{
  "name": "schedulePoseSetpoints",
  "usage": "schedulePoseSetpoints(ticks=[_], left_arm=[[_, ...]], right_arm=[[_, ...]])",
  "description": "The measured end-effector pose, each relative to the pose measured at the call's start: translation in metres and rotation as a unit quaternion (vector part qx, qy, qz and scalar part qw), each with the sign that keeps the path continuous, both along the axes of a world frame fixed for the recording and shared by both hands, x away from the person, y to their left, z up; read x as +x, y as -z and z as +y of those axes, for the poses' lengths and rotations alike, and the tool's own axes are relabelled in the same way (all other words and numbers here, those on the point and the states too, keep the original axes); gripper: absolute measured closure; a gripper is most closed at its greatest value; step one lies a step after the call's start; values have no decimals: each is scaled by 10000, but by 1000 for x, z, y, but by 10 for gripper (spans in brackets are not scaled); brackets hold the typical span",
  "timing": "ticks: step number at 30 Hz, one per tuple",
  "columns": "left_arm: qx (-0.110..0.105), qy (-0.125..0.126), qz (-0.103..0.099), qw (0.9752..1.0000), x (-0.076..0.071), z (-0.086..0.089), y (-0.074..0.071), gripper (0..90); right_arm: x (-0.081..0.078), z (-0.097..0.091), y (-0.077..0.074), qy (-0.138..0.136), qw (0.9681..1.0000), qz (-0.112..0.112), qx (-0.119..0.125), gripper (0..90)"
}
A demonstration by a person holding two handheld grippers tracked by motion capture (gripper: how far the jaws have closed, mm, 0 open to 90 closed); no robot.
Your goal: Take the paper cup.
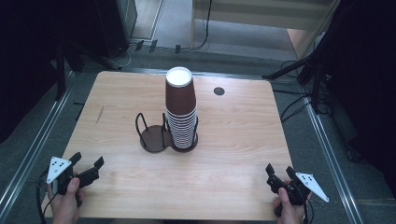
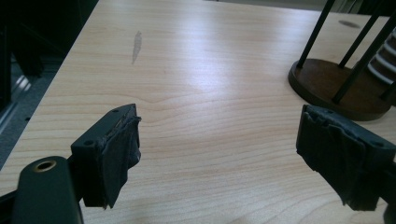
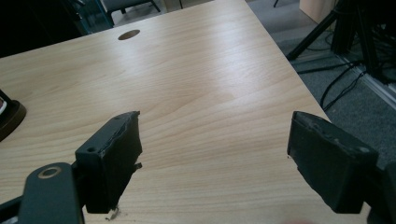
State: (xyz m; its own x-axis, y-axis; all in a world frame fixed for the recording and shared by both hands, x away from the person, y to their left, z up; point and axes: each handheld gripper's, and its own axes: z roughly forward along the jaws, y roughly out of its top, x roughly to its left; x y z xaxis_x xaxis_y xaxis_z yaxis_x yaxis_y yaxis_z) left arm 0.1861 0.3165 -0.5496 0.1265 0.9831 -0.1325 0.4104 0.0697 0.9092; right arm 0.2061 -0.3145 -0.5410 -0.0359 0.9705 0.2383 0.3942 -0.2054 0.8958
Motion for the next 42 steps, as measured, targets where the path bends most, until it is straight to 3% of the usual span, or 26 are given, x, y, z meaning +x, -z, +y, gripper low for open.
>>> schedulePoseSetpoints(ticks=[6, 14, 18, 25, 37, 42], left_arm=[[24, -42, 31, 10000, 2, -1, 1, 139], [9, -59, 63, 10000, 2, -2, 2, 141], [-38, -70, 62, 9999, 1, -1, 2, 141], [-37, -33, 87, 9999, 2, -2, 2, 141], [24, -36, 170, 9998, 3, -3, 2, 141], [-16, -56, 191, 9998, 4, -2, 2, 143]], right_arm=[[0, 6, -1, 46, 9997, -7, -237, 173], [2, 15, -10, -11, 9998, -64, -164, 171], [4, 26, -16, -142, 9994, -126, -280, 153], [4, 49, -34, -263, 9960, -518, -674, 143], [11, 83, -51, -625, 9943, -545, -672, 140], [15, 93, -59, -687, 9936, -687, -582, 141]])
